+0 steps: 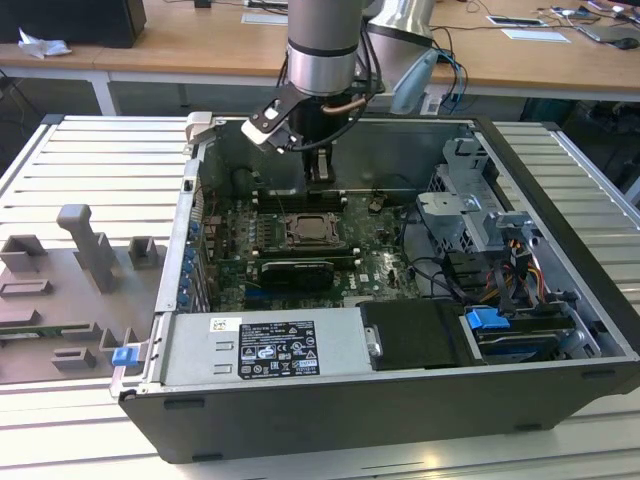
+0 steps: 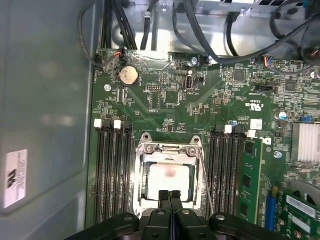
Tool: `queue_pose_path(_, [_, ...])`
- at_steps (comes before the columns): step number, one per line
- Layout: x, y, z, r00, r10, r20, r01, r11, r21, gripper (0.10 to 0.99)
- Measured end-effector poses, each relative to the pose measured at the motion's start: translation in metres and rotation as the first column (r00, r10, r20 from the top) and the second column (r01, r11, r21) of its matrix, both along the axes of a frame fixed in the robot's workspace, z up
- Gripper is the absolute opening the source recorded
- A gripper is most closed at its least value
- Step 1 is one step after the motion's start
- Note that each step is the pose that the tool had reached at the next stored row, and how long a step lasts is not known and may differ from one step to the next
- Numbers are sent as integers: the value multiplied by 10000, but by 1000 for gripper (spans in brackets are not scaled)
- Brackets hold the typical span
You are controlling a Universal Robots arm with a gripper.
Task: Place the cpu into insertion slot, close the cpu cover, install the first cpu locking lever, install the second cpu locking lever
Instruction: 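Install the first cpu locking lever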
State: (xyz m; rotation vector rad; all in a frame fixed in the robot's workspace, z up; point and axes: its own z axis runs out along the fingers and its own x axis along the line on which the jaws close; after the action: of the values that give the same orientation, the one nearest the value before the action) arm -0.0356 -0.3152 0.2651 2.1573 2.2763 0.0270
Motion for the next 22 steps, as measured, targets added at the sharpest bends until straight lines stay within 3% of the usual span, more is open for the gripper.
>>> queue_pose_path(6, [0, 0, 139, 10000, 73, 1, -73, 10000, -12, 106])
queue_pose_path(8, [0, 0, 139, 9981, 621, -2, -621, 9981, -46, 106])
queue_pose_path(13, [0, 1, 135, 9870, 1608, -7, -1608, 9870, -44, 106])
queue_pose_path(16, [0, 2, 134, 9805, 1965, -5, -1965, 9805, -43, 106])
queue_pose_path(19, [0, 2, 135, 9700, 2432, -6, -2432, 9700, -45, 106])
queue_pose_path(22, [0, 2, 134, 9645, 2642, -7, -2642, 9644, -44, 106])
